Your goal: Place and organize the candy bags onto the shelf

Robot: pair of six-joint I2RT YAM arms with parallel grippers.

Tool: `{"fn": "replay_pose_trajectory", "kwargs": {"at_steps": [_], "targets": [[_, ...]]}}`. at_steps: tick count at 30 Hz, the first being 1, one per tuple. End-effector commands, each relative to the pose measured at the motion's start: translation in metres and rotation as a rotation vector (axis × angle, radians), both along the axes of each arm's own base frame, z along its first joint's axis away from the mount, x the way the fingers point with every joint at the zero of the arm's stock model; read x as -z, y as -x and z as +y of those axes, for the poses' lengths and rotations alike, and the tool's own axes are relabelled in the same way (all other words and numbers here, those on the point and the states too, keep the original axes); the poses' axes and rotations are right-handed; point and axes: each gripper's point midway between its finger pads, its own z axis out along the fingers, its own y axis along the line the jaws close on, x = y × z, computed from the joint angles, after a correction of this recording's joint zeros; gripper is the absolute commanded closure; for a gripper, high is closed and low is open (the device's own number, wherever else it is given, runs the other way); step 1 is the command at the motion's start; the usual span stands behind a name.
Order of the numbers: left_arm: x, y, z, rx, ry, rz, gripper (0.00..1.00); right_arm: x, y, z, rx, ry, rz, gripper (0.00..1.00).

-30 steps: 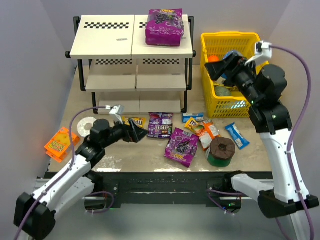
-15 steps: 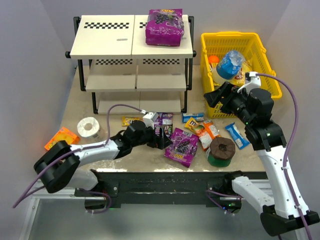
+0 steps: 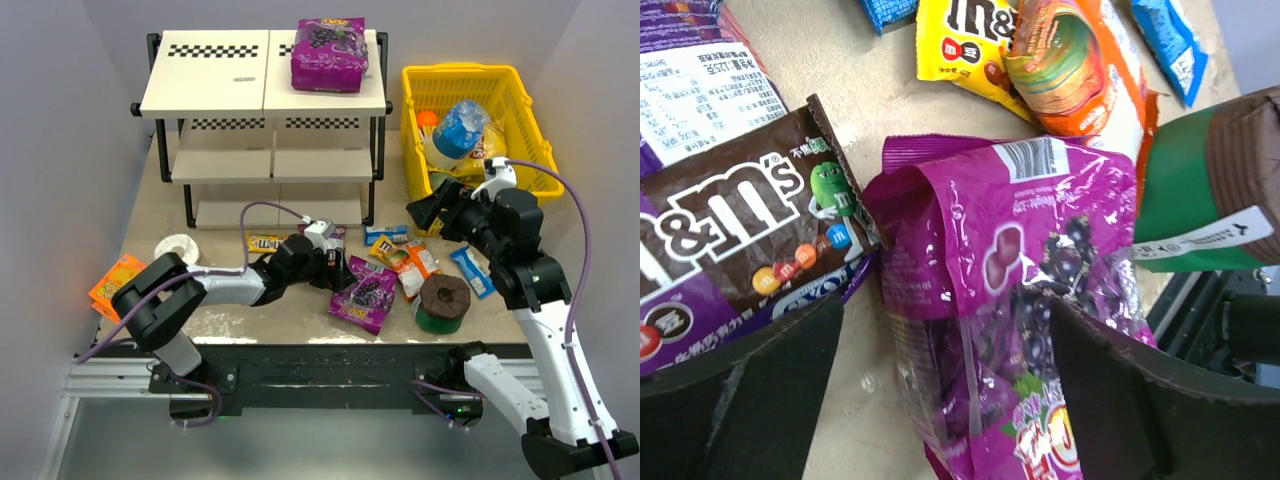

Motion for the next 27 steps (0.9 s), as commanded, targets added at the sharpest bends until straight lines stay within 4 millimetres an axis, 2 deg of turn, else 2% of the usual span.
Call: {"fn": "replay_pose_trajectory", "kwargs": {"at_steps": [1,3,8,9,11,12,15,16,19,20,22,23,25,26,27], "targets": [[-0.014,-0.01,-0.022,0.046,0.048,-0.055,0.21,0.008,0.005,0.003,-0.034,0.014,0.011,0.08],[-0.006,-0.005,-0.024,0.063,0.056,-0.03,0.26,0.009,0.005,0.003,-0.033,0.017,0.013,0.08],[-0.005,0.0,-0.028,0.094,0.079,-0.018,0.52,0.011,0.003,0.003,-0.032,0.017,0.018,0.08],[-0.005,0.001,-0.028,0.101,0.078,-0.02,0.6,0.012,0.003,0.003,-0.031,0.017,0.018,0.08],[-0.006,0.001,-0.028,0.105,0.078,-0.021,0.69,0.012,0.003,0.003,-0.031,0.016,0.018,0.08],[-0.006,0.001,-0.028,0.109,0.07,-0.023,0.81,0.013,0.004,0.003,-0.03,0.013,0.021,0.08],[-0.012,0.001,-0.026,0.106,0.055,-0.027,1.0,0.015,0.004,0.003,-0.029,0.012,0.025,0.08],[-0.016,-0.001,-0.025,0.102,0.05,-0.034,1.0,0.014,0.004,0.004,-0.031,0.01,0.022,0.08],[-0.04,-0.001,-0.022,0.108,0.046,-0.07,1.0,0.014,0.004,0.004,-0.032,0.003,0.025,0.08],[-0.062,-0.002,-0.022,0.112,0.068,-0.111,1.0,0.014,0.004,0.005,-0.034,0.002,0.022,0.08],[-0.075,0.0,-0.016,0.107,0.053,-0.121,1.0,0.014,0.003,0.005,-0.034,-0.003,0.019,0.08],[-0.1,0.0,-0.014,0.108,0.081,-0.17,1.0,0.014,0.003,0.006,-0.036,-0.007,0.018,0.08],[-0.116,0.003,-0.006,0.102,0.073,-0.186,1.0,0.014,0.003,0.007,-0.039,-0.016,0.016,0.08],[-0.143,0.005,-0.002,0.099,0.103,-0.235,1.0,0.014,0.002,0.007,-0.039,-0.018,0.015,0.08],[-0.147,0.007,0.003,0.094,0.087,-0.229,1.0,0.015,0.002,0.009,-0.045,-0.023,0.016,0.08]]}}
